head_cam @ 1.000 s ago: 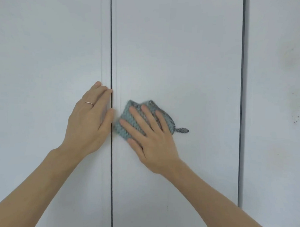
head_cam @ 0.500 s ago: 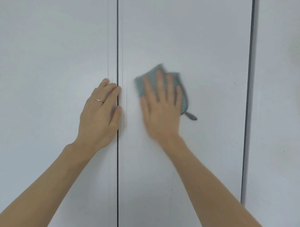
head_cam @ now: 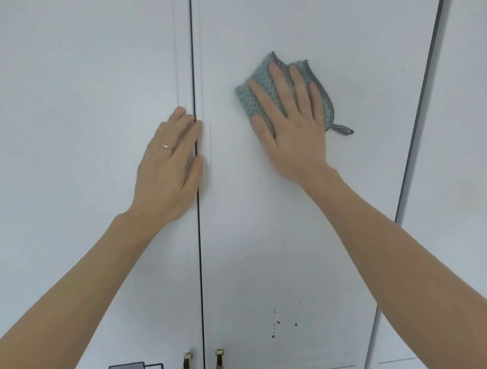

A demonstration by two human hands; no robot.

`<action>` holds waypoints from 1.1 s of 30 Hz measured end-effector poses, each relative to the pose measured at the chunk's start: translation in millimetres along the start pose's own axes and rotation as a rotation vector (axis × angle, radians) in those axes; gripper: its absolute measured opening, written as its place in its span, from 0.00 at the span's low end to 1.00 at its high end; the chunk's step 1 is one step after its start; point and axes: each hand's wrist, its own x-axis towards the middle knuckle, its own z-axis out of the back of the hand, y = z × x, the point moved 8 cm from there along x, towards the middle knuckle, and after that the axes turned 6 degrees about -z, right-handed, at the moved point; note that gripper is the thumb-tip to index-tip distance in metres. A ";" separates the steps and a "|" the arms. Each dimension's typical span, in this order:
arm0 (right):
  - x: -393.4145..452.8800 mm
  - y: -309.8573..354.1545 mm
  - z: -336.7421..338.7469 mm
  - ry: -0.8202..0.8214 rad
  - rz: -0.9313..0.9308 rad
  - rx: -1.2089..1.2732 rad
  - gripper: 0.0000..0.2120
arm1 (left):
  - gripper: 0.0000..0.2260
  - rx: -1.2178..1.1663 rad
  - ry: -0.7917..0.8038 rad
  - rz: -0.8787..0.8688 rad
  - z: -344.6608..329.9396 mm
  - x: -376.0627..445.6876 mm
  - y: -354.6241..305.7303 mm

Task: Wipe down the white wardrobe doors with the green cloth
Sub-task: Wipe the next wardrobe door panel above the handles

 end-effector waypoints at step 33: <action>-409.0 37.8 -40.5 0.517 0.640 0.000 0.25 | 0.26 -0.035 -0.008 0.054 -29.8 -73.9 -27.0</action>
